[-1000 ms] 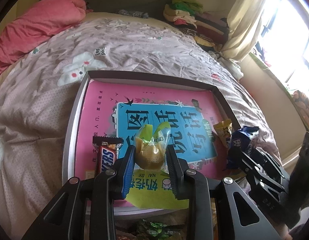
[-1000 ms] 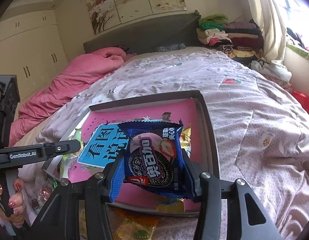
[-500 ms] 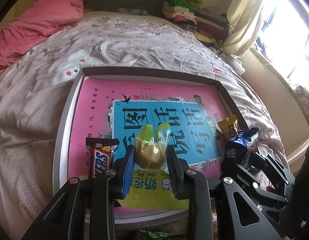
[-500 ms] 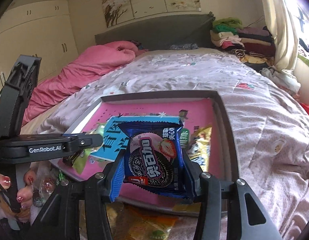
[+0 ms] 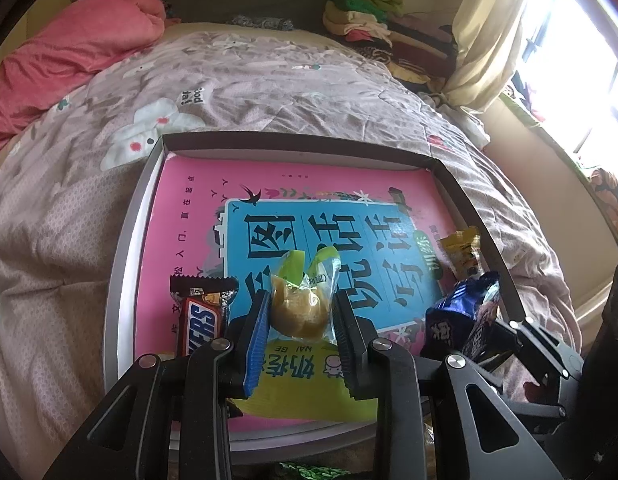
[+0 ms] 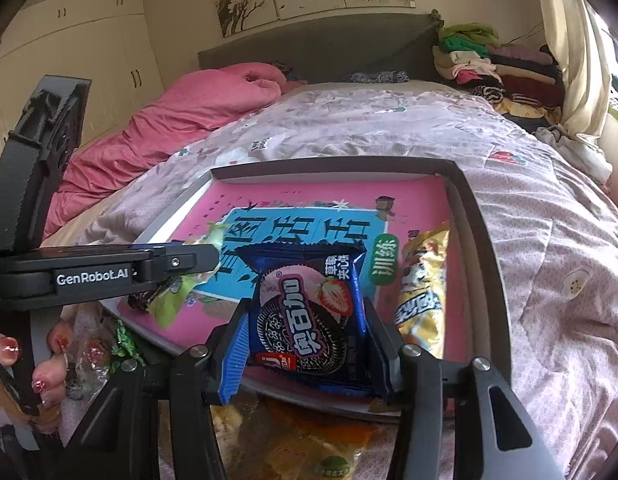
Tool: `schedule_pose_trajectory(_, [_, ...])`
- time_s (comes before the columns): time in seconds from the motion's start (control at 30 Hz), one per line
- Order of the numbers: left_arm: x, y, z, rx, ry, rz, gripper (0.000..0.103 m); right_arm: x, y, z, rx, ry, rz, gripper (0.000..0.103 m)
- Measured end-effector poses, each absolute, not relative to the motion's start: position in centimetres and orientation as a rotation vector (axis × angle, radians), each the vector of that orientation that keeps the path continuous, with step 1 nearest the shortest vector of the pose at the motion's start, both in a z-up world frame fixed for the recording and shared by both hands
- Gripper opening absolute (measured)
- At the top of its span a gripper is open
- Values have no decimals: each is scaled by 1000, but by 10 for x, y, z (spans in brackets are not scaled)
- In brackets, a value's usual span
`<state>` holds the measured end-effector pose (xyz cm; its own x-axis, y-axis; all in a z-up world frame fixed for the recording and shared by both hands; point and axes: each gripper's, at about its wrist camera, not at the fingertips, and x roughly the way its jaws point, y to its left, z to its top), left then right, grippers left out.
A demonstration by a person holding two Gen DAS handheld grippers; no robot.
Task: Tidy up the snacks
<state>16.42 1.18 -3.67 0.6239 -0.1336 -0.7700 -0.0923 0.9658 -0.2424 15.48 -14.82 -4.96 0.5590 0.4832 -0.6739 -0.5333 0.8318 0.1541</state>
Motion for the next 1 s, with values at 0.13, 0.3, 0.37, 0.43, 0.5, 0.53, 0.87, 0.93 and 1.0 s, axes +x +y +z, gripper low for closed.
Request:
schedule_pose_trajectory(0.13, [164,11,-37,-271,899,-28,32,155,-149,-50,-49,787,631,51])
schedule_pose_trajectory(0.3, [163,11,-38,-273,900,-30,32,153,-146,-52,-76,788,609,51])
schedule_pose_trajectory(0.37, [162,11,-39,-273,900,-32,32,153,-147,-52,-69,792,602,51])
schedule_pose_trajectory(0.43, [162,11,-40,-274,899,-34,32,154,-149,-51,-58,792,597,51])
schedule_pose_trajectory(0.5, [162,11,-40,-273,901,-34,32,154,-151,-50,-74,790,579,51])
schedule_pose_trajectory(0.53, [162,11,-41,-272,901,-35,32,154,-150,-51,-92,792,561,51])
schedule_pose_trajectory(0.87, [157,6,-41,-251,903,-38,32,154,-153,-51,-118,793,529,51])
schedule_pose_trajectory(0.93, [156,6,-41,-246,905,-39,32,152,-152,-51,-126,792,536,51])
schedule_pose_trajectory(1.0, [155,5,-41,-242,906,-39,32,151,-152,-51,-127,790,539,51])
